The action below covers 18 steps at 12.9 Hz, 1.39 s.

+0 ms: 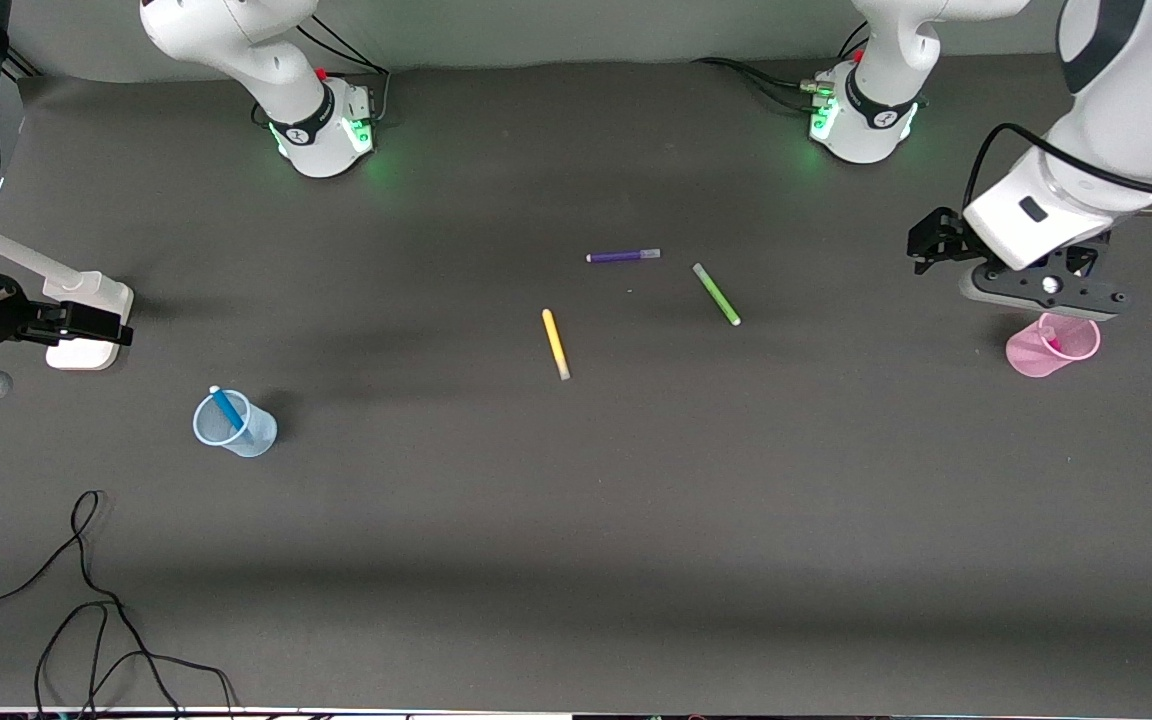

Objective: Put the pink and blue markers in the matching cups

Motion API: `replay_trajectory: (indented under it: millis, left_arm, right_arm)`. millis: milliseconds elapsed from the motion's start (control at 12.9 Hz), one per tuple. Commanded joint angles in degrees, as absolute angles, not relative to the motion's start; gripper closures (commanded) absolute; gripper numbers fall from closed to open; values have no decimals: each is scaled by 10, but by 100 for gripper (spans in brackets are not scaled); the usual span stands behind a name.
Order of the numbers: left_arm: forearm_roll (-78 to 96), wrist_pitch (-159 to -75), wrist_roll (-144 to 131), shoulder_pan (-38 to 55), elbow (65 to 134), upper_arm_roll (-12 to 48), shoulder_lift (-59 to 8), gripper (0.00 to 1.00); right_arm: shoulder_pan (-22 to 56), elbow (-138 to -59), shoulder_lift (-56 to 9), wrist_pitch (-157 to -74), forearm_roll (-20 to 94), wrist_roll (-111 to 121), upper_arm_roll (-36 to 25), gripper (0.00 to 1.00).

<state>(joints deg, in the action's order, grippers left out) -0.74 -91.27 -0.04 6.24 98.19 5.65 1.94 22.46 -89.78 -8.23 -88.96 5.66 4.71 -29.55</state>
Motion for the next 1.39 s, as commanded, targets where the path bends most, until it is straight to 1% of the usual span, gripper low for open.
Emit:
replay_trajectory:
  millis: [0, 232, 309, 773, 928, 1083, 1315]
  left_arm:
    - [-1, -896, -21, 76, 967, 42, 14, 1]
    - [1, -890, -21, 69, 967, 43, 12, 1]
    - [1, -889, -22, 70, 967, 43, 12, 1]
    - [-1, -888, -18, 67, 969, 41, 11, 1]
    - [-1, -889, -17, 58, 971, 40, 11, 1]
    - [-1, -889, -18, 57, 971, 40, 11, 1]
    - [-2, -890, -19, 55, 972, 40, 11, 1]
  right_arm:
    - [123, -915, -34, -903, 30, 25, -169, 0]
    - [12, -904, -31, -897, 30, 24, -73, 0]
    - [-9, -898, -31, -896, 30, 23, -52, 0]
    - [-1, -889, -32, -882, 7, 24, -52, 0]
    - [-24, -891, -32, -881, 8, 25, -45, 0]
    - [-42, -891, -31, -880, 8, 25, -26, 0]
    - [-52, -889, -31, -873, 8, 25, -18, 0]
